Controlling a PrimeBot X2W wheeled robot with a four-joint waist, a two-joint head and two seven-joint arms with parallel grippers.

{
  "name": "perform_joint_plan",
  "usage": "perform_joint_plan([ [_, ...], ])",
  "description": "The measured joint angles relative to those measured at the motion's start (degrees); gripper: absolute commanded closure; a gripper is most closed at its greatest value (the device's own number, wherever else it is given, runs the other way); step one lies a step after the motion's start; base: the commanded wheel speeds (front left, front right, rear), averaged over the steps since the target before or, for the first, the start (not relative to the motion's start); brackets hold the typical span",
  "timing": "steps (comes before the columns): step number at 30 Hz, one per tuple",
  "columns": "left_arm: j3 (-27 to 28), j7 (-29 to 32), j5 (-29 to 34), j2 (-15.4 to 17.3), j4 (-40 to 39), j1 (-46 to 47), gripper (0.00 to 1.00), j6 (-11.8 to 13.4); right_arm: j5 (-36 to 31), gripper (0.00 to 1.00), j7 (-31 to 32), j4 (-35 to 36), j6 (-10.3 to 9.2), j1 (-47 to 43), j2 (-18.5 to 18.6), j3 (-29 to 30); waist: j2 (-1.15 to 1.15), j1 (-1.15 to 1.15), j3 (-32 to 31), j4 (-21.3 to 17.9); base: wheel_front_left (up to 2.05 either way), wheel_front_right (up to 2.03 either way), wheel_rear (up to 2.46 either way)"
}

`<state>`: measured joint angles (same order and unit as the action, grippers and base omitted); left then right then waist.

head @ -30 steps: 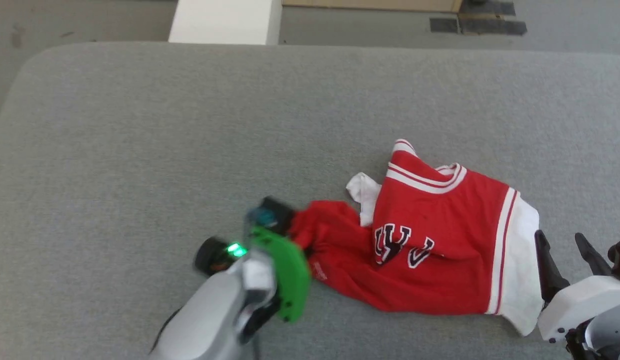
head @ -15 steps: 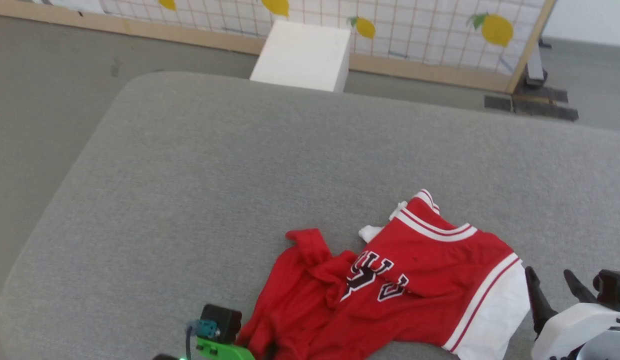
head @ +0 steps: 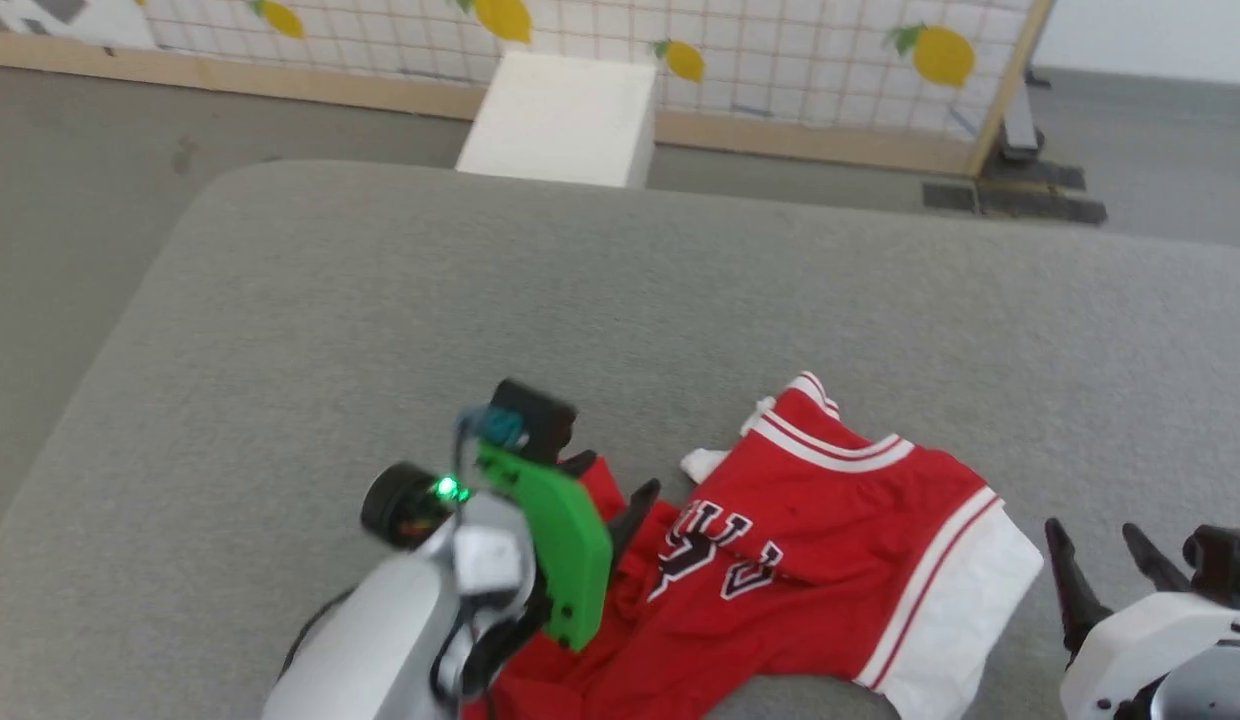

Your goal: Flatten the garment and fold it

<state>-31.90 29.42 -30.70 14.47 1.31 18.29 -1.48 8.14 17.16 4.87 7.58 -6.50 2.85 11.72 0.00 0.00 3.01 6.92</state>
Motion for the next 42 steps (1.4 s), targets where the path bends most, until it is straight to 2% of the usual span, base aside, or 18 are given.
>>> perform_joint_plan([
  [5, -2.1, 5.2, -0.6, -2.2, 11.8, 8.7, 0.00, -2.5, -0.1, 0.00, 0.3, 1.0, 0.00, 1.2, 0.0, 1.2, 0.00, 0.00, 3.1, -3.0, 0.00, 0.00, 0.00],
  [9, -2.0, 6.1, -1.3, -4.0, 18.7, 14.8, 0.00, -3.4, -0.3, 0.00, 0.3, 1.6, 0.00, 1.9, 0.0, 1.8, 0.00, 0.00, 5.8, -5.3, 0.00, 0.00, 0.00],
  [15, -2.8, 8.3, -4.0, -6.6, 25.2, 21.5, 0.00, -4.9, 0.4, 0.00, 0.2, 1.6, 0.00, 2.6, 0.0, 2.4, 0.00, 0.00, 9.9, -7.7, 0.00, 0.00, 0.00],
  [20, -7.3, 11.4, -4.0, -6.3, 29.5, 23.0, 0.00, -5.5, 0.5, 0.00, -0.1, 1.6, 0.00, 3.3, 0.0, 2.4, 0.00, 0.00, 12.7, -9.3, 0.00, 0.00, 0.00],
  [24, -10.1, 12.5, -4.0, -5.8, 29.9, 24.4, 0.00, -5.5, 0.5, 0.00, -0.4, 1.4, 0.00, 3.7, 0.0, 3.0, 0.00, 0.00, 14.2, -10.1, 0.00, 0.00, 0.00],
  [25, -10.2, 11.6, -4.0, -5.7, 30.1, 24.6, 0.61, -5.6, 0.5, 0.00, -0.4, 1.3, 0.00, 3.8, 0.0, 3.1, 0.00, 0.00, 14.5, -10.1, 0.00, 0.00, 0.00],
  [26, -10.1, 10.6, -4.0, -5.7, 30.5, 24.7, 1.00, -5.6, 0.5, 0.00, -0.5, 1.2, 0.00, 4.0, 0.0, 3.0, 0.00, 0.00, 14.8, -10.1, 0.00, 0.00, 0.00],
  [31, -9.1, 4.7, -5.1, -5.9, 33.4, 25.1, 1.00, -6.0, 0.5, 0.00, -0.5, 1.1, 0.00, 4.2, 0.0, 2.5, 0.00, 0.00, 14.8, -9.1, 0.00, 0.00, 0.00],
  [34, -7.4, -1.1, -5.4, -6.2, 34.6, 24.8, 1.00, -5.9, 0.2, 0.00, -0.5, 1.3, 0.00, 4.2, 0.0, 2.4, 0.00, 0.00, 13.8, -8.3, 0.00, 0.00, 0.00],
  [38, -3.7, -8.3, -5.5, -4.5, 35.1, 24.6, 1.00, -2.6, 0.0, 0.00, -0.5, 1.8, 0.00, 4.1, 0.0, 1.7, 0.00, 0.00, 11.8, -6.6, 0.00, 0.00, 0.00],
  [42, -1.4, -13.1, -4.7, -1.2, 35.0, 23.9, 1.00, 1.4, 0.0, 0.00, 0.0, 2.0, 0.00, 3.9, 0.0, 0.8, 0.00, 0.00, 9.7, -4.5, 0.00, 0.00, 0.00],
])
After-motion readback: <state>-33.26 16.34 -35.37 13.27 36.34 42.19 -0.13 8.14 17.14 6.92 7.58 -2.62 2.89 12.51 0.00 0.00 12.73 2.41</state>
